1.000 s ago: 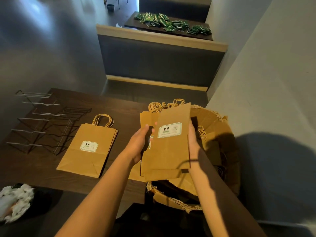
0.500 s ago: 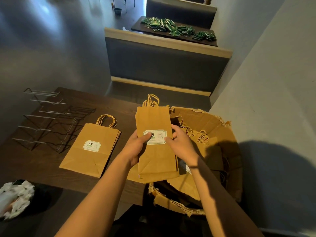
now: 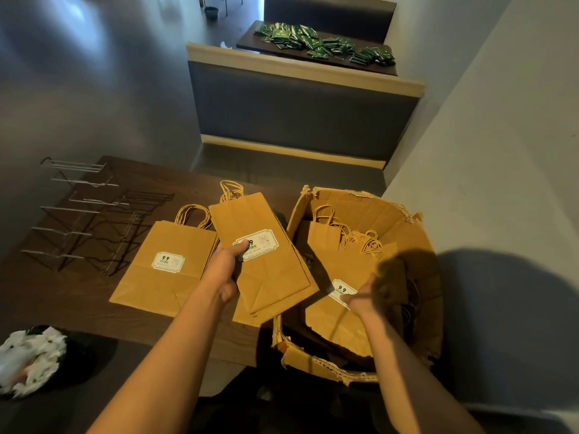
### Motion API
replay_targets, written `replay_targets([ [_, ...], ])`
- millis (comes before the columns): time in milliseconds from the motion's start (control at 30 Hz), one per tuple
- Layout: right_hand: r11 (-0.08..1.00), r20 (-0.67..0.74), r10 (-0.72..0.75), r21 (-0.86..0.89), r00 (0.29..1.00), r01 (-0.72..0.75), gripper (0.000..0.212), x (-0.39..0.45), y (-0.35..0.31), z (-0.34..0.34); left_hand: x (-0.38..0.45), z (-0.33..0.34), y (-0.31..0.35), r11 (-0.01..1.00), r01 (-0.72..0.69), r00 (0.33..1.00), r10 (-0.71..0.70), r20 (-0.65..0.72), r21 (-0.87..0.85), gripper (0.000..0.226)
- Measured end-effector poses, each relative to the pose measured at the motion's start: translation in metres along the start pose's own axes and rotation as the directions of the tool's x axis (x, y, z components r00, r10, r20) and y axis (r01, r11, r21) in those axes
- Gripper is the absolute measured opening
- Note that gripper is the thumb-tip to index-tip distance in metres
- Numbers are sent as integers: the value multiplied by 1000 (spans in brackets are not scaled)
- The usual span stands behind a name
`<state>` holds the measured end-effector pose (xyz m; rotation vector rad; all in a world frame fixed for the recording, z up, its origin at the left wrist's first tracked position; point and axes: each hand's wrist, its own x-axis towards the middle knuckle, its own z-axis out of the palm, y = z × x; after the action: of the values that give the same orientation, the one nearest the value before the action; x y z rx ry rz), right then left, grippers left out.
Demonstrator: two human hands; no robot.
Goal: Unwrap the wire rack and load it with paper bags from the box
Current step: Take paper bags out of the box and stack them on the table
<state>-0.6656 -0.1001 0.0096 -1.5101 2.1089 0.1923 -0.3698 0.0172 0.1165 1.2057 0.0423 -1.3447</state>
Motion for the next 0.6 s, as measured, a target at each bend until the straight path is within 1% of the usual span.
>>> replay_targets([
  [67,997,-21,2,82,1000,-1,119,-6,-8,2,0,-2,-1,1000,-6,1000,6,-6,2,37],
  [100,988,-29,-5,155,1000,10,121,-9,-11,2,0,-3,-1,1000,-10,1000,10,-3,2,35],
  [133,969,-21,-12,248,1000,17,121,-12,-14,0,0,-3,-1,1000,-12,1000,12,1,2,34],
  [167,914,-11,-22,405,1000,24,120,-15,-18,-2,0,-2,-2,1000,-11,1000,11,4,1,33],
  [200,812,19,-19,583,1000,4,118,-15,-20,-4,-1,-2,-2,1000,-11,1000,11,1,3,31],
  [233,685,64,-18,728,998,-34,117,-17,-23,-5,-1,-1,-2,1000,-14,1000,14,-2,5,30],
  [267,574,133,-20,813,991,-97,118,-20,-26,-6,-1,-1,-1,1000,-21,1000,21,1,8,31],
  [300,502,192,-32,851,981,-151,117,-22,-28,-7,-1,-1,-1,1000,-27,1000,27,4,10,33],
  [333,492,236,-55,852,970,-180,113,-24,-30,-8,-1,-2,-1,999,-32,999,32,3,12,34],
  [367,520,233,-97,841,968,-151,102,-26,-32,-8,-2,-1,0,999,-34,999,34,1,11,34],
  [400,563,207,-133,821,969,-98,86,-25,-32,-8,-2,-1,0,999,-33,999,33,-3,13,34],
  [467,637,110,-182,770,977,32,51,-25,-31,-13,-2,0,0,999,-37,999,37,-5,24,33],
  [500,620,67,-190,782,979,67,40,-23,-28,-17,-2,1,1,999,-40,999,40,-2,32,33],
  [533,603,41,-201,793,979,91,33,-22,-24,-23,-2,1,2,998,-42,999,42,4,40,34],
  [600,571,20,-227,812,974,117,27,-20,-12,-40,-1,1,2,998,-39,999,39,11,48,32],
])
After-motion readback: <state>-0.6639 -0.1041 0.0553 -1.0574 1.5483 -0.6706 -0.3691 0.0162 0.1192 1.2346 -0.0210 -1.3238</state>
